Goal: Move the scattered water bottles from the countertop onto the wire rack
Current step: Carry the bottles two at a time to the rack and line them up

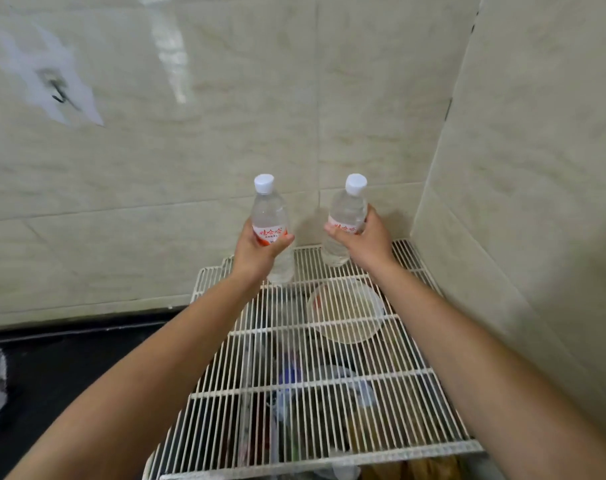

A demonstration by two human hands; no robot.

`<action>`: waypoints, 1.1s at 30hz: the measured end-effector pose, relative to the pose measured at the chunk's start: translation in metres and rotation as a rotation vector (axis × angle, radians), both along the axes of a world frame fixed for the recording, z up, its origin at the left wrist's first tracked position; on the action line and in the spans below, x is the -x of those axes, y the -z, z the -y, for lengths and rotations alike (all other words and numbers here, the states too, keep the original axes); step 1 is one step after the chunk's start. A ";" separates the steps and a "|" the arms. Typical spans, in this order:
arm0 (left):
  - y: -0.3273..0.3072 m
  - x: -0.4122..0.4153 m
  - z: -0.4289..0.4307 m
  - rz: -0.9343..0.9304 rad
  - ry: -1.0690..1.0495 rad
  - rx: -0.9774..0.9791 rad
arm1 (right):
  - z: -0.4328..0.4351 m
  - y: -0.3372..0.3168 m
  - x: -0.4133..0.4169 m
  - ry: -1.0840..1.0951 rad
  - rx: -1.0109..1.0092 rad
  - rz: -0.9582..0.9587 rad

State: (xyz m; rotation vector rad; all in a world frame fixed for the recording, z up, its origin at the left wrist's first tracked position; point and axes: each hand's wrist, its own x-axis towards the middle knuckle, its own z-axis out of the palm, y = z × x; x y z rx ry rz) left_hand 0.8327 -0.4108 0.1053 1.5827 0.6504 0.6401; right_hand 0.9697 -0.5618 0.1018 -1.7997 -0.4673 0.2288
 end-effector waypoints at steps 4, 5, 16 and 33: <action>0.011 -0.014 -0.019 -0.063 0.053 0.022 | -0.023 0.006 -0.011 -0.130 0.070 -0.006; 0.012 -0.017 -0.022 -0.080 0.058 0.021 | -0.027 0.007 -0.012 -0.153 0.080 -0.004; 0.024 -0.043 -0.054 -0.111 0.200 -0.146 | -0.060 0.009 -0.021 -0.209 0.139 -0.009; 0.042 -0.022 -0.050 -0.196 0.240 -0.073 | -0.057 0.062 0.001 -0.193 0.406 0.169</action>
